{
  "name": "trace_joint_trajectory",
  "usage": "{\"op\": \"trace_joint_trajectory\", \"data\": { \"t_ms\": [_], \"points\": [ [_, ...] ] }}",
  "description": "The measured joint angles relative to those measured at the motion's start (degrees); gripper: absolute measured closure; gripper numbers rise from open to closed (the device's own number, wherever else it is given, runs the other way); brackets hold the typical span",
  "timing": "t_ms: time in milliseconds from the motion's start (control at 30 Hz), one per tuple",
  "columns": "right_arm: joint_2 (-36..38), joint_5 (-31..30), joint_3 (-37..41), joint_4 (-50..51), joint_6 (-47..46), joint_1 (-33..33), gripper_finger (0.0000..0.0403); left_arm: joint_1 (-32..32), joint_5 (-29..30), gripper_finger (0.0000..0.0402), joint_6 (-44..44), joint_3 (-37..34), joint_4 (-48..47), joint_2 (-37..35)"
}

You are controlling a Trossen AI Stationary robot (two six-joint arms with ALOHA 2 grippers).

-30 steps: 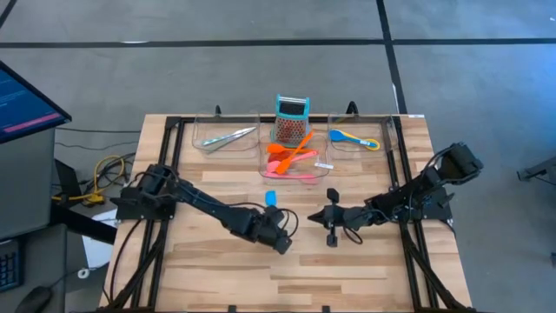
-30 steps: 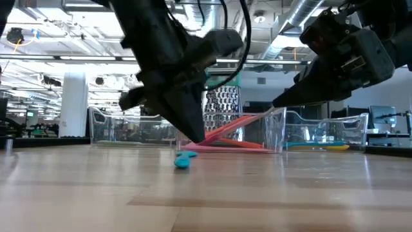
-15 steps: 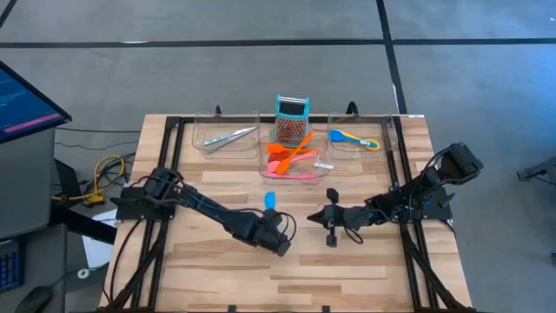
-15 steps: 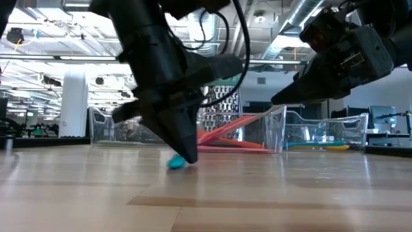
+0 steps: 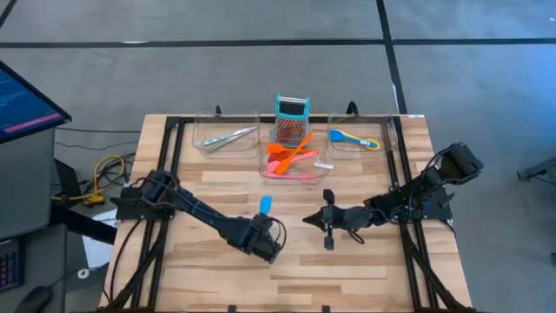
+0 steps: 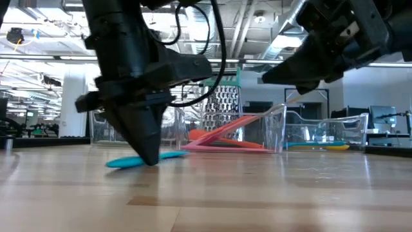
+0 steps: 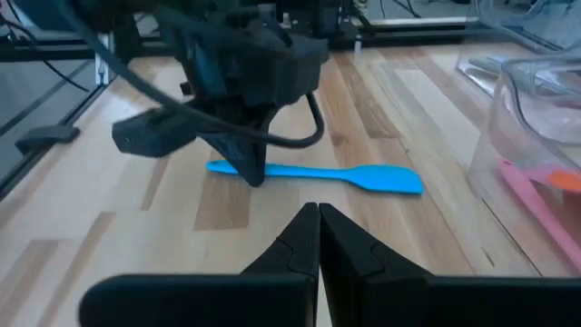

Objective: Pick & Place Kitchen Items
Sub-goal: Put the blue spatula into the middle transparent bin

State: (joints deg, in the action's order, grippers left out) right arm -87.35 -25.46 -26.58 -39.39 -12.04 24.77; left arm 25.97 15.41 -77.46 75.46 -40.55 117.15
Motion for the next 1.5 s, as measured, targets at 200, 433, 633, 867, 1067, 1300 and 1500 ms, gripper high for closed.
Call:
{"op": "trace_joint_trajectory", "data": {
  "t_ms": [200,433,633,867,1067,1300,1500],
  "points": [
    [0.00,0.05,-1.28,0.38,0.40,0.02,0.0403,1.44,-0.65,0.0400,-2.29,-0.09,-6.91,0.03],
    [0.00,0.05,-1.30,0.53,0.40,0.01,0.0403,2.91,-0.95,0.0400,-6.05,-0.18,-16.04,0.12],
    [0.00,0.07,-1.30,0.40,0.20,0.02,0.0403,4.10,-0.91,0.0400,-8.93,-0.33,-21.67,0.27],
    [0.00,0.23,-1.30,-0.17,-1.67,0.06,0.0403,4.49,-0.65,0.0401,-8.97,-0.38,-24.73,0.38],
    [-0.05,0.33,-1.66,-1.17,-1.74,1.92,0.0403,4.56,-0.81,0.0401,-8.98,-0.57,-28.13,0.56],
    [-0.09,0.35,-3.98,-1.17,-1.27,4.20,0.0403,5.48,0.21,0.0401,-10.21,-0.46,-28.72,0.54],
    [-0.11,0.35,-4.38,0.19,-1.07,4.39,0.0403,8.20,3.52,0.0401,-12.40,2.64,-28.59,0.41]
  ]
}}
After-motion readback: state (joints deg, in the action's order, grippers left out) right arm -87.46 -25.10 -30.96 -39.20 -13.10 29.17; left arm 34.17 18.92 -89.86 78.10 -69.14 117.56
